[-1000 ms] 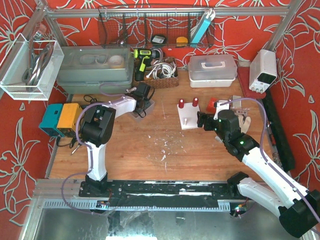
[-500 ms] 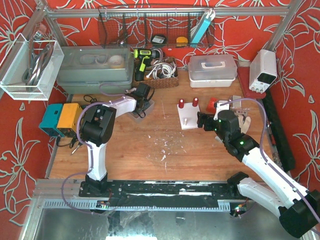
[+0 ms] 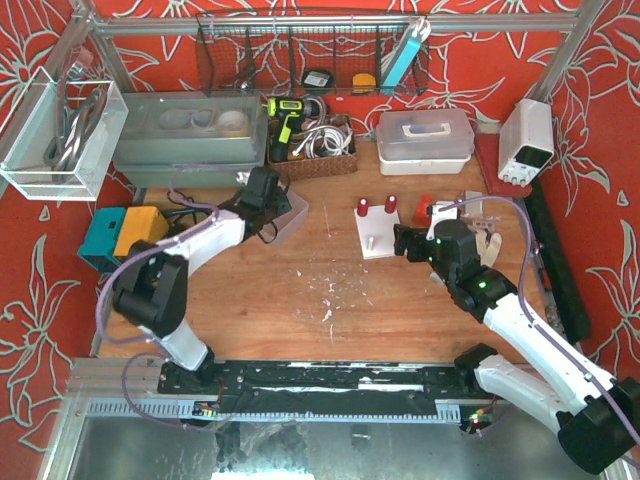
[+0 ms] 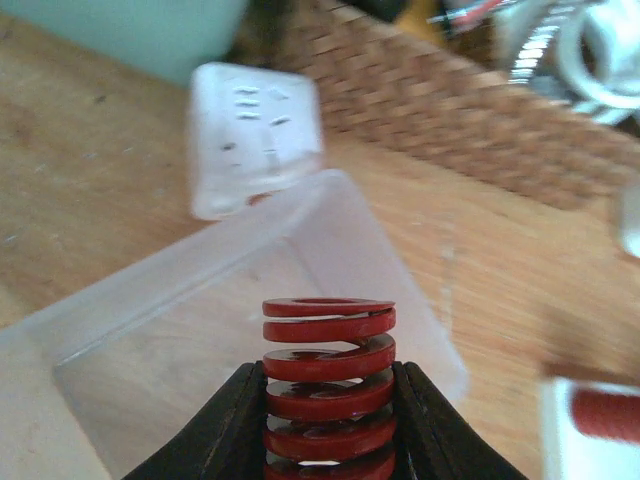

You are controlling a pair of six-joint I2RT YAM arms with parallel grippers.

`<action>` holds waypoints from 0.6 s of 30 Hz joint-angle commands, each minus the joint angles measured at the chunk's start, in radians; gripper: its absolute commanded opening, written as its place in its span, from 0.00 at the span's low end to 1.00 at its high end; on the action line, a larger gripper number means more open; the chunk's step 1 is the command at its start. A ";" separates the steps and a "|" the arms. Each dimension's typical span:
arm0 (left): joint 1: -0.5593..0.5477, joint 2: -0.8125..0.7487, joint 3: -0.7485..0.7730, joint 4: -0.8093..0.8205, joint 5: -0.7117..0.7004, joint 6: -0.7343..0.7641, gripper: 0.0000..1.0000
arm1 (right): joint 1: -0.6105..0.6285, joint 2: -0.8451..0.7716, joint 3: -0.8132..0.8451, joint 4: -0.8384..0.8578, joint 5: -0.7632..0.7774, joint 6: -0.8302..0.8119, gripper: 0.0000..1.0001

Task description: Install the large spring

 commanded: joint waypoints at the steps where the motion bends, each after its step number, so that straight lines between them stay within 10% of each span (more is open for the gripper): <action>1: -0.019 -0.172 -0.168 0.324 0.150 0.145 0.08 | 0.004 0.011 -0.007 0.000 -0.009 0.013 0.99; 18: -0.397 -0.349 -0.632 1.002 0.331 0.635 0.02 | 0.002 0.023 0.142 -0.282 -0.220 0.007 0.93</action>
